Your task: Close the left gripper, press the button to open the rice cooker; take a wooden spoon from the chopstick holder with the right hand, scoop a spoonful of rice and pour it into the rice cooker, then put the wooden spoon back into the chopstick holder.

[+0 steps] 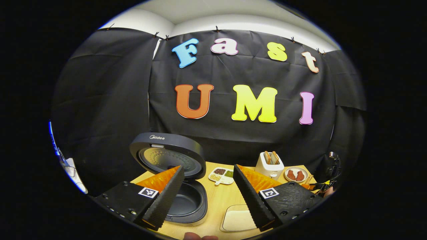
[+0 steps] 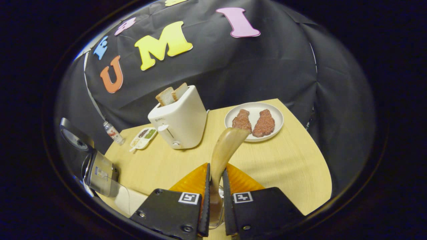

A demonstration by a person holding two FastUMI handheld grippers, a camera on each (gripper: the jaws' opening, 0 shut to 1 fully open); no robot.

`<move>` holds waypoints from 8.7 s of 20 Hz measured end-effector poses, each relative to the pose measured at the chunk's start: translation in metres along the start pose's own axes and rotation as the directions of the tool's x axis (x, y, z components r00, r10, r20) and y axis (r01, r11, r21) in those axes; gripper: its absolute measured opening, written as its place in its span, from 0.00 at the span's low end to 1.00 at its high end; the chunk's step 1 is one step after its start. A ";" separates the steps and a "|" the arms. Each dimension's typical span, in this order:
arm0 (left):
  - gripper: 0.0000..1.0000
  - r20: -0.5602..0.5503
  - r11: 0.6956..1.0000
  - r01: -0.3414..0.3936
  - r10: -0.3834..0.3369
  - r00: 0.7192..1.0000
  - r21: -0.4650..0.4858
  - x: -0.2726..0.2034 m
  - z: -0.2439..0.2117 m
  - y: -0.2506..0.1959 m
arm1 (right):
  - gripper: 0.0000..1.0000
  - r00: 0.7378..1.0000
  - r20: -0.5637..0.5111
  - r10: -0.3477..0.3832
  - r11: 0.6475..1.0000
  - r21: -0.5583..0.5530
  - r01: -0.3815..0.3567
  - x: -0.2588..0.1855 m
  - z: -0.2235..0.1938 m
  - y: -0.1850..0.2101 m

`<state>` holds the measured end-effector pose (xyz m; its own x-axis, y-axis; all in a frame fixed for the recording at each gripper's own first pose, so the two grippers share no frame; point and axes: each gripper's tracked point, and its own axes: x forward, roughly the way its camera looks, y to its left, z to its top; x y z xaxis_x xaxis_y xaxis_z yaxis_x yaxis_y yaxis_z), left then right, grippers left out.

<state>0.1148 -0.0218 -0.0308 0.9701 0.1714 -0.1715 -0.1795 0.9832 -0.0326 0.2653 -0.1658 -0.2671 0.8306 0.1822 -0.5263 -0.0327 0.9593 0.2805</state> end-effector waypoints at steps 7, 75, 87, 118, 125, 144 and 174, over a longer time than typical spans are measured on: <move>0.95 0.003 0.999 0.048 -0.048 0.999 -0.019 -0.012 -0.003 -0.003 | 0.18 1.000 0.021 -0.023 0.999 0.049 0.022 -0.036 0.003 0.007; 0.95 -0.005 0.999 -0.033 0.033 0.999 0.027 -0.104 -0.022 0.153 | 0.14 0.959 -0.020 0.282 0.765 0.609 -0.212 -0.091 -0.093 0.236; 0.95 0.010 0.999 -0.033 0.033 0.999 0.002 -0.102 -0.029 0.137 | 0.14 0.885 0.101 0.454 0.714 0.554 -0.429 -0.144 0.009 0.317; 0.95 -0.017 0.987 -0.133 0.132 0.991 -0.095 -0.122 -0.046 0.204 | 0.14 0.880 -0.070 0.470 0.883 0.044 -0.468 -0.084 -0.018 0.512; 0.95 -0.022 0.987 -0.129 0.127 0.992 -0.094 -0.121 -0.049 0.206 | 0.14 0.893 -0.054 0.447 0.891 -0.065 -0.450 -0.087 -0.018 0.515; 0.95 -0.021 0.986 -0.135 0.133 0.991 -0.095 -0.127 -0.051 0.209 | 0.14 0.918 -0.025 0.396 0.867 -0.319 -0.383 -0.093 -0.012 0.534; 0.95 -0.029 0.991 -0.094 0.091 0.995 -0.091 -0.134 -0.052 0.202 | 0.14 0.871 0.128 0.474 0.630 -0.741 -0.233 -0.148 0.000 0.582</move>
<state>-0.0600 0.1507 -0.0657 0.9445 0.2586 -0.2026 -0.2837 0.9530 -0.1061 0.1239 0.3654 -0.0260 0.7794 0.5855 -0.2231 -0.6264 0.7213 -0.2954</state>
